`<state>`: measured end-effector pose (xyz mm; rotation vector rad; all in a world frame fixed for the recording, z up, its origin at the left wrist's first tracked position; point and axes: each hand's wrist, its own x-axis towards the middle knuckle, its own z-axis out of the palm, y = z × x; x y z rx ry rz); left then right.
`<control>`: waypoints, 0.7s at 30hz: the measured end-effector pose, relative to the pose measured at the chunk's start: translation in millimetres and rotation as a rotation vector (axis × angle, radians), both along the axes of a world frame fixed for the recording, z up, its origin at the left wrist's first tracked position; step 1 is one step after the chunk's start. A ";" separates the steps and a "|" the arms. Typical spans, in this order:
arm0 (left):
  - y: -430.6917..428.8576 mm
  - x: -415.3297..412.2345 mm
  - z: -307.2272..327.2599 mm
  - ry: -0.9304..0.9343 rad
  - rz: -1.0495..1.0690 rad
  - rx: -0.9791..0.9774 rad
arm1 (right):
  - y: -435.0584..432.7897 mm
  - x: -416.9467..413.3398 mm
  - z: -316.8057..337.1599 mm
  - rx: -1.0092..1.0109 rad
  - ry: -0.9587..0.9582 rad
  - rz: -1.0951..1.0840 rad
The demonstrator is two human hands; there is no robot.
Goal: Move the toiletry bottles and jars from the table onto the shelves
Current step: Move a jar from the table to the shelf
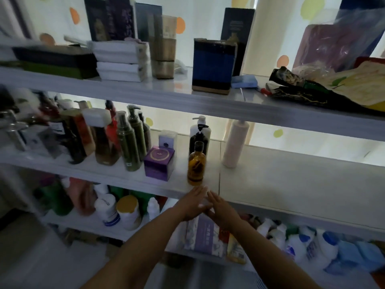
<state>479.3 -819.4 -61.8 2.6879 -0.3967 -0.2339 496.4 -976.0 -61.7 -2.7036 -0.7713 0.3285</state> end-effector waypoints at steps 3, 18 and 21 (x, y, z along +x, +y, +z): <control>59.5 -43.9 6.9 -0.007 0.109 -0.033 | 52.1 -24.2 -4.2 -0.013 0.012 0.108; 420.2 -401.6 3.4 0.067 1.101 0.228 | 448.0 -231.4 15.6 -0.038 0.042 0.802; 448.3 -461.7 7.1 0.147 1.256 0.197 | 511.5 -268.1 23.2 -0.060 0.060 0.925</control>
